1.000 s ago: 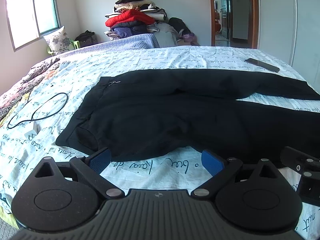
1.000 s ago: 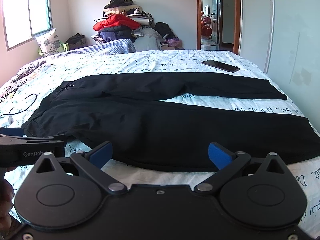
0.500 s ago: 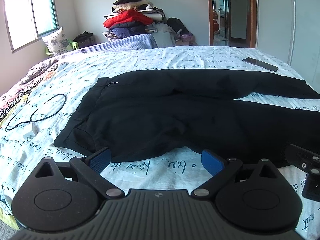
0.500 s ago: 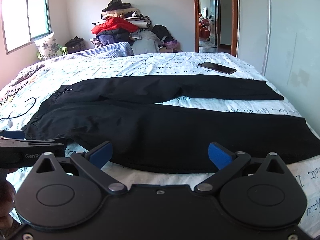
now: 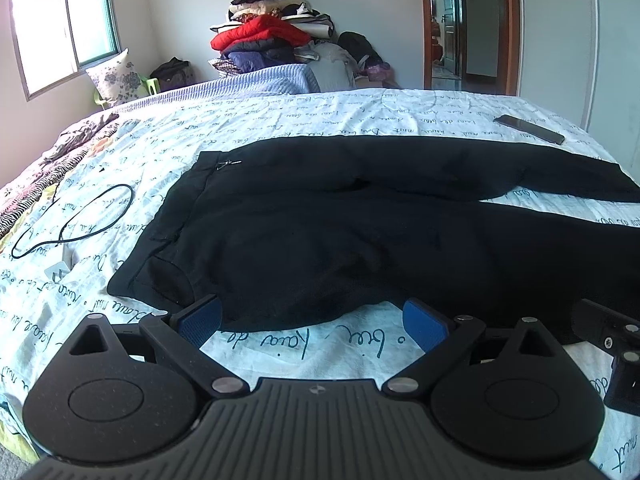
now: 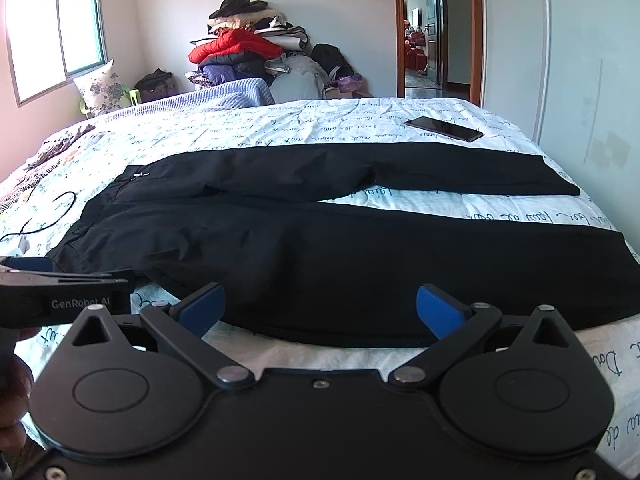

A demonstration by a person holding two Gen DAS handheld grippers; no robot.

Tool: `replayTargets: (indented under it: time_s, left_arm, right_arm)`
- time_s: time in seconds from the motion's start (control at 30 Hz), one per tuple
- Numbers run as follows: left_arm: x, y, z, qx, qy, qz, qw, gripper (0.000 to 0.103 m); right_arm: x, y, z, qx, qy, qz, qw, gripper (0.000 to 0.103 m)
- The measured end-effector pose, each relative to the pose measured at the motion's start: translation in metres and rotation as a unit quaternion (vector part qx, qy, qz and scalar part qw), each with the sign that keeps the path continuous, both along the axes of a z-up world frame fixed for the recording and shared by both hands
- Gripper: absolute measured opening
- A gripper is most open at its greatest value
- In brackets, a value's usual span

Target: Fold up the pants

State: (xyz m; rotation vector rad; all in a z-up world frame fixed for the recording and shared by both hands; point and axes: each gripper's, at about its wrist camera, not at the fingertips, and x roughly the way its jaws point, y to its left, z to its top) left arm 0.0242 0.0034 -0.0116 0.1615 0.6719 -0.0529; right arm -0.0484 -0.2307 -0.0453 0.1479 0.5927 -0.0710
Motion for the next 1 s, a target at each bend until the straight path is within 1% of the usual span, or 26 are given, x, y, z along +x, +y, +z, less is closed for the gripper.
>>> replayTargets:
  time_s: [0.1,0.17,0.23,0.27,0.33,0.43,0.53,0.6,0.67,0.73,0.8,0.87,0.93,1.0]
  left_arm:
    - [0.010,0.009,0.004,-0.007,-0.006,-0.003,1.0000,0.099]
    - [0.022,0.019,0.009,-0.013,-0.013,0.000,0.9998,0.098]
    - [0.036,0.032,0.014,-0.018,-0.021,0.011,0.9996,0.098]
    - [0.044,0.039,0.017,-0.018,-0.024,0.019,0.9993,0.098]
    - [0.061,0.055,0.022,-0.015,-0.032,0.040,0.9986,0.098]
    - [0.087,0.077,0.029,-0.009,-0.040,0.061,0.9973,0.099]
    - [0.114,0.097,0.033,-0.008,-0.041,0.092,0.9949,0.099]
    - [0.132,0.112,0.035,-0.022,-0.031,0.103,0.9940,0.099]
    - [0.151,0.125,0.035,-0.038,-0.022,0.110,0.9930,0.099]
    - [0.168,0.133,0.035,-0.039,-0.013,0.123,0.9916,0.098]
    - [0.181,0.138,0.034,-0.034,-0.007,0.124,0.9917,0.098]
    - [0.193,0.138,0.033,-0.018,-0.005,0.124,0.9921,0.097]
    - [0.204,0.138,0.031,-0.004,-0.016,0.135,0.9908,0.097]
    - [0.214,0.139,0.028,0.001,-0.017,0.140,0.9900,0.097]
  right_arm:
    - [0.006,0.003,0.002,0.000,-0.008,0.019,1.000,0.103]
    - [0.012,0.006,0.007,-0.007,-0.032,0.053,0.998,0.103]
    - [0.022,0.011,0.016,-0.026,-0.066,0.095,0.993,0.103]
    - [0.029,0.016,0.021,-0.040,-0.079,0.114,0.990,0.103]
    - [0.051,0.026,0.032,-0.069,-0.088,0.142,0.984,0.103]
    - [0.093,0.036,0.048,-0.079,-0.100,0.173,0.977,0.103]
    - [0.146,0.051,0.056,-0.095,-0.093,0.199,0.971,0.103]
    - [0.186,0.062,0.055,-0.104,-0.076,0.242,0.962,0.103]
    - [0.229,0.071,0.052,-0.090,-0.053,0.278,0.955,0.102]
    - [0.270,0.082,0.047,-0.073,-0.038,0.320,0.944,0.102]
    - [0.306,0.094,0.040,-0.070,-0.023,0.353,0.933,0.101]
    - [0.343,0.105,0.029,-0.075,-0.006,0.394,0.916,0.101]
    - [0.376,0.118,0.018,-0.080,0.012,0.420,0.904,0.093]
    - [0.406,0.129,0.009,-0.082,0.036,0.437,0.895,0.083]
